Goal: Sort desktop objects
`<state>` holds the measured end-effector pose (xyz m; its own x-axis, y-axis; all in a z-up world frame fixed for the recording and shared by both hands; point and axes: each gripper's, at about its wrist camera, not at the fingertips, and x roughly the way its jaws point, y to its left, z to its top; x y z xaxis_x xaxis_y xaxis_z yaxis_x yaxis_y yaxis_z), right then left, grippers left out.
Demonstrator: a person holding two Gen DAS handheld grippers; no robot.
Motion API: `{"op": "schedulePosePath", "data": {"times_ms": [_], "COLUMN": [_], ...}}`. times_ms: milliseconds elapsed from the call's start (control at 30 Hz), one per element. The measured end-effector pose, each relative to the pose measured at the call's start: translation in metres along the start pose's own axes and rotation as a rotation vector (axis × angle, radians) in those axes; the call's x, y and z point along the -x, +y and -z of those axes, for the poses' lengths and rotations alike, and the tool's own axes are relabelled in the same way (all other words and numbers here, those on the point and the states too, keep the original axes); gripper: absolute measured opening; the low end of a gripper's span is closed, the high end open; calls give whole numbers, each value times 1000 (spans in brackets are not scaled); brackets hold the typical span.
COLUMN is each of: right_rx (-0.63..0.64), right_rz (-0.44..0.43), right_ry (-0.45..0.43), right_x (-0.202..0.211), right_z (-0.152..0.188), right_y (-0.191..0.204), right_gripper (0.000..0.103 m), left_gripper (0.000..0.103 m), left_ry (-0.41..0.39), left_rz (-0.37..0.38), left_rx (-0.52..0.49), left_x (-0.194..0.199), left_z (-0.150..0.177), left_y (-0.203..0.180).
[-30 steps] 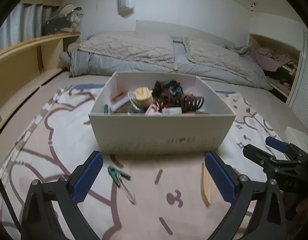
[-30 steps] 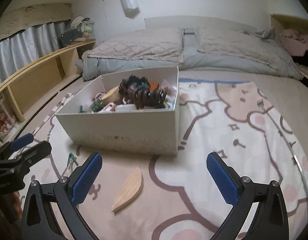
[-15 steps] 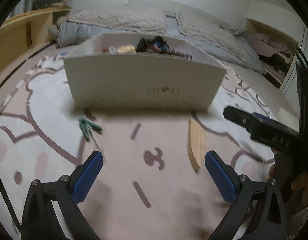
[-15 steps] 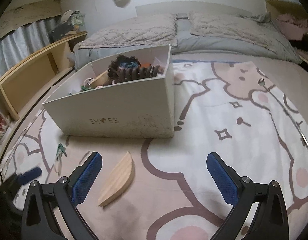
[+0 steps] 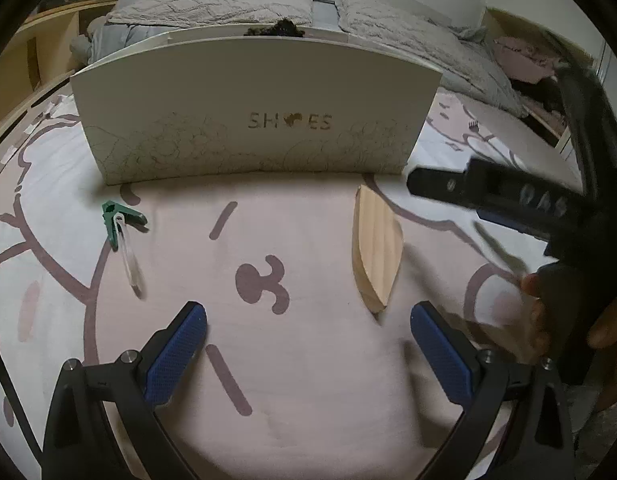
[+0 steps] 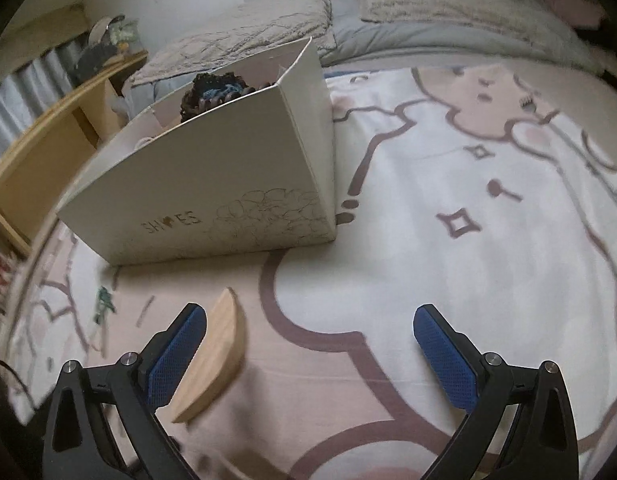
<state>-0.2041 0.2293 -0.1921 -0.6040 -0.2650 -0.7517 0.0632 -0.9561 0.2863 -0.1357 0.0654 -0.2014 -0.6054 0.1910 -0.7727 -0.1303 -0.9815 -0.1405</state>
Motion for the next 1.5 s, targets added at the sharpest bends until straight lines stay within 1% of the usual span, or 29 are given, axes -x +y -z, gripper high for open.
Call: {"op": "schedulePosePath", "data": {"times_ms": [33, 67, 133, 233, 267, 333, 367, 433, 500, 567, 633, 767, 867, 967, 1067, 1133, 1167, 1267, 1333, 1400, 1433, 1500], "right_rx": [-7, -10, -18, -47, -52, -47, -32, -14, -16, -21, -18, -5, -15, -47, -54, -82, -99, -127, -127, -132, -133, -141], "right_rz": [-20, -33, -43, -79, -92, -98, -95, -97, -117, -142, -145, -157, -153, -175, -184, -195, -195, -176, -165, -162, -166, -181], "right_ry": [-3, -5, -7, -2, -1, -1, -5, -15, -14, -7, 6, 44, 50, 65, 68, 69, 66, 48, 53, 56, 58, 57], "right_x": [0, 0, -1, -6, -8, -11, -12, -13, -15, -18, -22, -26, -23, -21, -19, -17, -16, -11, -10, -9, -9, -8], "right_z": [0, 0, -1, -1, -1, -3, -3, -4, -4, -5, -4, 2, 5, 8, 10, 10, 10, 9, 10, 11, 11, 11], "right_y": [0, 0, 1, -2, -2, 0, 2, 4, 5, 5, 7, 12, 12, 9, 9, 5, 2, -4, -6, -7, -7, -8], "right_gripper": [88, 82, 58, 42, 39, 28, 26, 26, 26, 26, 26, 26, 26, 26, 26, 26, 26, 26, 26, 26, 26, 26], "left_gripper": [103, 103, 103, 103, 103, 103, 103, 103, 103, 103, 103, 103, 103, 103, 103, 103, 103, 102, 98, 80, 77, 68], "left_ry": [3, 10, 20, 20, 20, 24, 30, 31, 29, 30, 28, 24, 26, 25, 24, 21, 17, 11, 2, 0, -3, -13], "left_rz": [-11, -13, -16, -27, -37, -77, -89, -106, -139, -157, -173, -179, -181, -186, -180, -167, -149, -54, 1, 21, 22, 35], "left_rx": [-2, 0, 6, -1, -3, 0, 4, 8, 12, 37, 64, 122, 128, 122, 126, 131, 137, 176, 197, 193, 187, 172], "left_x": [-2, -4, -7, -8, -8, -9, -9, -9, -8, -8, -8, -5, -9, -13, -11, -9, -6, -1, 2, 2, 3, 3], "left_z": [0, 0, -1, -1, -1, -2, -2, -2, -3, -5, -7, -10, -13, -11, -11, -10, -10, -9, -8, -10, -10, -10], "left_y": [0, 0, 2, 1, 0, 1, 3, 5, 8, 14, 21, 37, 36, 30, 30, 32, 32, 34, 32, 31, 27, 24]}}
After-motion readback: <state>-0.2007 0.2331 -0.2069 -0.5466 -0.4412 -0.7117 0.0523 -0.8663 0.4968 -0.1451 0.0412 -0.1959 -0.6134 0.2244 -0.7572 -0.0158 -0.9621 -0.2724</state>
